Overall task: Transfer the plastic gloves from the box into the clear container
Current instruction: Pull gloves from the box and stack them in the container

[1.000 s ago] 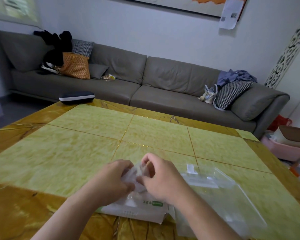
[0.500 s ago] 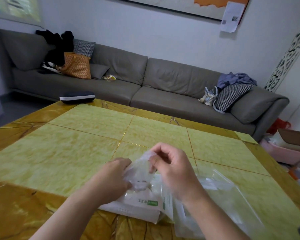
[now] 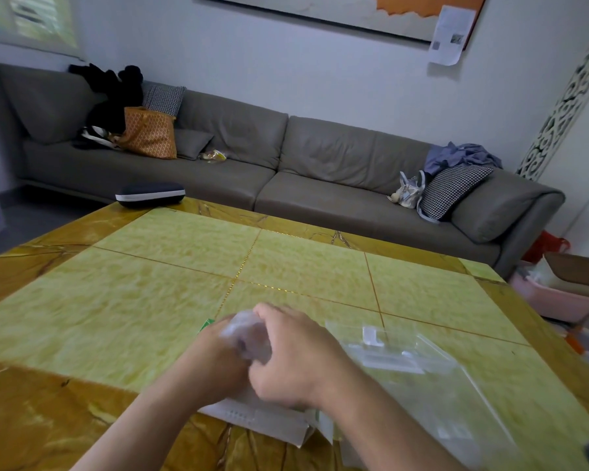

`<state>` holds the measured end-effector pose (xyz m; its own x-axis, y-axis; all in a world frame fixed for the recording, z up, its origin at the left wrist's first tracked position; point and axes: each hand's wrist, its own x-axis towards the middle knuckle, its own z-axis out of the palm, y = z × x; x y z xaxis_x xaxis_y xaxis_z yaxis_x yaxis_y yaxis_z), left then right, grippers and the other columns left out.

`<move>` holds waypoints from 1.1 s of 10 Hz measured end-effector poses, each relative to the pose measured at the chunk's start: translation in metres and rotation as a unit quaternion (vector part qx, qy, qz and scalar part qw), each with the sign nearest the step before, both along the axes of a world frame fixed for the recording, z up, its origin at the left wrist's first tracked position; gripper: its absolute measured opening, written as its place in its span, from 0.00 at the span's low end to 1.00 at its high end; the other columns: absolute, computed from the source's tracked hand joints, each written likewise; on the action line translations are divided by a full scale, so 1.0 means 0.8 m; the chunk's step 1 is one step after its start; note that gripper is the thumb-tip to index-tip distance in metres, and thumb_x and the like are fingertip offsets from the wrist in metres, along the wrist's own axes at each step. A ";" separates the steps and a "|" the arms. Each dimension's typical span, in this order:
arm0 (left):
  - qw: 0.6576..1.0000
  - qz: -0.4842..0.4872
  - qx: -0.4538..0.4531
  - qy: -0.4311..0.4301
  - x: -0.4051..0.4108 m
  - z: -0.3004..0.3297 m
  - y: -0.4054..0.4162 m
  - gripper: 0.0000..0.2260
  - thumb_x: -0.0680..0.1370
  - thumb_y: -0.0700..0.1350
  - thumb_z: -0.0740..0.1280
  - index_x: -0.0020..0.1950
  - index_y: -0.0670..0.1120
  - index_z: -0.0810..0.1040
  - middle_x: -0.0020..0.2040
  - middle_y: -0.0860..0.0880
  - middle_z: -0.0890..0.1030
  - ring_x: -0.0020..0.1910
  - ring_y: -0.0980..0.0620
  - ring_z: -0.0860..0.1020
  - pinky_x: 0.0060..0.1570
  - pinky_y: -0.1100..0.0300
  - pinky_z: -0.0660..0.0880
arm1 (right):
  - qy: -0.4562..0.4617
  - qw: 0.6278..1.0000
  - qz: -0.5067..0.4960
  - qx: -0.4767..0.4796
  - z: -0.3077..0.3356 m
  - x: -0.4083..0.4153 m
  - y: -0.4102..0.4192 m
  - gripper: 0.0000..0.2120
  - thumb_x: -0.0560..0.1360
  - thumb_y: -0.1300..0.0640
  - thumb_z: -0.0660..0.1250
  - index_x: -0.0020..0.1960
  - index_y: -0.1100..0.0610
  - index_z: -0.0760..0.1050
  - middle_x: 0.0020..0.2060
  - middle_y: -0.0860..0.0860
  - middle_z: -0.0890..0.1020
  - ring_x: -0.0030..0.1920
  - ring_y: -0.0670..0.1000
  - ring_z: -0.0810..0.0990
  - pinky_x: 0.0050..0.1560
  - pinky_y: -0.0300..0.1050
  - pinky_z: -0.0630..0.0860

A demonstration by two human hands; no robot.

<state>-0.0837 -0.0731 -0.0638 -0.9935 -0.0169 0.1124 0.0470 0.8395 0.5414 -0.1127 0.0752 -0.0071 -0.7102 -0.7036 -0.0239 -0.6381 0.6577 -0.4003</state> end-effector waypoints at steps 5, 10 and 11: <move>0.992 0.060 0.111 0.014 0.023 0.016 0.005 0.15 0.76 0.34 0.71 0.55 0.51 0.74 0.42 0.58 0.75 0.49 0.57 0.80 0.35 0.81 0.63 | -0.170 0.909 -0.090 -0.370 0.024 0.000 -0.005 0.12 0.82 0.60 0.69 0.42 0.62 0.85 0.36 0.56 0.87 0.37 0.54 0.87 0.43 0.54 0.86; 0.865 0.007 0.492 -0.095 0.027 0.086 0.037 0.25 0.75 0.62 0.67 0.55 0.41 0.85 0.50 0.41 0.87 0.50 0.44 0.86 0.61 0.42 0.78 | -0.331 0.820 -0.157 -0.439 0.021 -0.015 0.094 0.09 0.82 0.59 0.69 0.50 0.62 0.87 0.38 0.58 0.84 0.35 0.53 0.80 0.27 0.44 0.70; 0.863 0.005 0.499 -0.084 0.026 0.084 0.053 0.18 0.78 0.57 0.68 0.54 0.45 0.87 0.53 0.44 0.87 0.53 0.45 0.86 0.62 0.44 0.78 | -0.354 0.816 -0.141 -0.435 0.015 -0.015 0.104 0.09 0.82 0.60 0.68 0.55 0.60 0.87 0.41 0.59 0.86 0.32 0.52 0.81 0.26 0.42 0.68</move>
<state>-0.0630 -0.0308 0.0034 -0.9937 -0.0310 -0.1081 -0.1065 -0.0485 0.9931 -0.1246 0.1588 0.0052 -0.8719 -0.4835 -0.0780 0.0842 0.0089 -0.9964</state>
